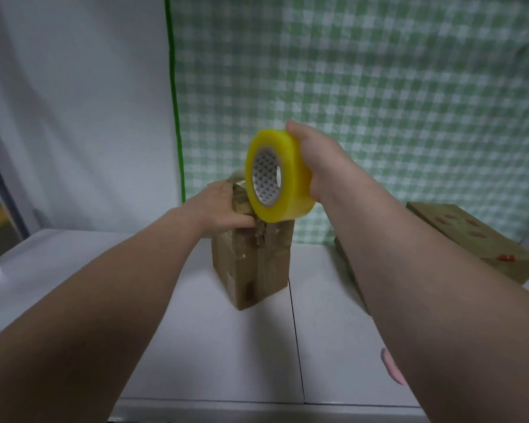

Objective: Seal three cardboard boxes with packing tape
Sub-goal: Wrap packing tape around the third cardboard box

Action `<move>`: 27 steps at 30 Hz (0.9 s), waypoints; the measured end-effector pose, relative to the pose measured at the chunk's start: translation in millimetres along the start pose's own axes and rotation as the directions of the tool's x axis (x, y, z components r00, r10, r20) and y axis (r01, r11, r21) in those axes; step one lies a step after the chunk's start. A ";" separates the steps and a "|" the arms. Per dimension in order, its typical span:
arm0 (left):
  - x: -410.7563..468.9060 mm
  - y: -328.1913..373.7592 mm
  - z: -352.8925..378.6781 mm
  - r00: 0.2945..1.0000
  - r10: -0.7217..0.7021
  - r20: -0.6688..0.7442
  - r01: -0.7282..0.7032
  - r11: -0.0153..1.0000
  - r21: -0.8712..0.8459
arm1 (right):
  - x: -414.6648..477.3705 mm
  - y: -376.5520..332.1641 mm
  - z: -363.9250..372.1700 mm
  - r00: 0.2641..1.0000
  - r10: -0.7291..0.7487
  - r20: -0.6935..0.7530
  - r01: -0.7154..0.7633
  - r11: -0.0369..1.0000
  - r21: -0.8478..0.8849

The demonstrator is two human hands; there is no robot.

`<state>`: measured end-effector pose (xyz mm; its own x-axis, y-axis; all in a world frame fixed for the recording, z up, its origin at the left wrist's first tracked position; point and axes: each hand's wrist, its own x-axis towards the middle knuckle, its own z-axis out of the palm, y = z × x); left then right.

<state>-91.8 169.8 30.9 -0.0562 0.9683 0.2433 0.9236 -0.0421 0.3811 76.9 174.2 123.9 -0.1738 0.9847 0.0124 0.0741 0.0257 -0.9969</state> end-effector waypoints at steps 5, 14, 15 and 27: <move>-2.8 8.7 2.0 0.999 -0.004 0.039 0.002 0.999 0.053 | -18.4 12.2 -22.2 0.999 0.045 -0.022 -0.047 0.994 -0.098; -5.0 17.4 1.9 0.997 0.003 0.072 -0.011 0.994 0.106 | -50.5 49.9 -36.6 0.990 0.119 -0.079 -0.128 0.986 -0.109; -5.3 18.7 2.1 0.997 0.005 0.072 -0.013 0.995 0.102 | -52.8 53.8 -36.7 0.988 0.130 -0.083 -0.138 0.985 -0.103; -9.2 22.9 1.0 0.999 0.035 0.039 -0.038 0.997 0.071 | -77.5 105.1 -28.3 0.968 0.219 -0.123 -0.229 0.971 -0.072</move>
<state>-69.7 160.2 36.5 -0.0090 0.9752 0.2212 0.9497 -0.0609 0.3071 125.9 105.4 20.3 -0.0311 0.9799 -0.1971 0.1825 -0.1883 -0.9650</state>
